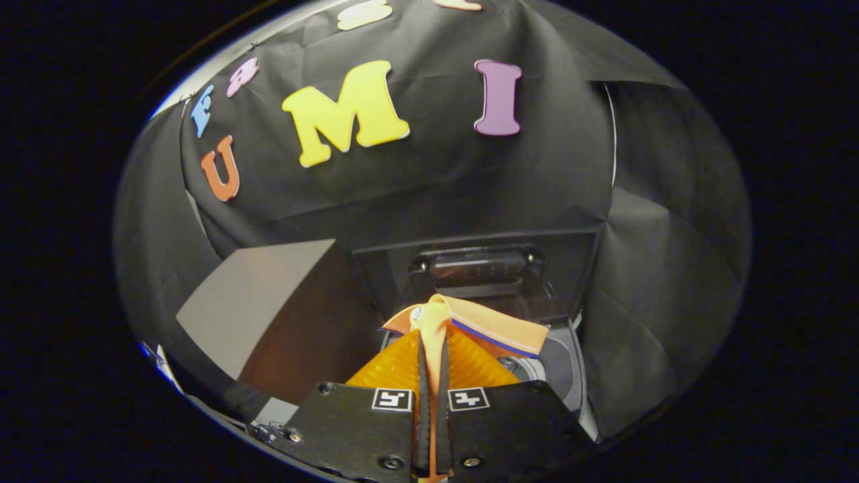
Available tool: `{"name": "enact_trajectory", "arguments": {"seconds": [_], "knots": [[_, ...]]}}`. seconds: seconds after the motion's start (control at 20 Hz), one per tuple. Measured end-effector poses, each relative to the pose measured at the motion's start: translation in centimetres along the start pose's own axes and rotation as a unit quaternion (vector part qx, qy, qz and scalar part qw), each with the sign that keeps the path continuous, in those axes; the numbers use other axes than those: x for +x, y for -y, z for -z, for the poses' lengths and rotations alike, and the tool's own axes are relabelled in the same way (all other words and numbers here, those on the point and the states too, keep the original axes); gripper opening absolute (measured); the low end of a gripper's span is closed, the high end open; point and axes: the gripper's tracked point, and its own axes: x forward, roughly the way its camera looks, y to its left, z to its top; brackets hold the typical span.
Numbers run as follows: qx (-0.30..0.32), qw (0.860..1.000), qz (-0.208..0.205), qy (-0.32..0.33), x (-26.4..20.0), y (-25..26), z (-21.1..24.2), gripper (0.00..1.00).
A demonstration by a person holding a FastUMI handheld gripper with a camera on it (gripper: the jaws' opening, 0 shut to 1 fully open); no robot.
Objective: Put the clothes into the washing machine and then close the washing machine lid.
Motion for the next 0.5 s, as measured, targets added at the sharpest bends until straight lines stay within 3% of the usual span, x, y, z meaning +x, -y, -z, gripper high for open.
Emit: {"name": "enact_trajectory", "arguments": {"seconds": [0.5], "knots": [[-0.017, 0.993, 0.027, -0.113, 7.6, 2.7, 7.3, 0.07]]}}
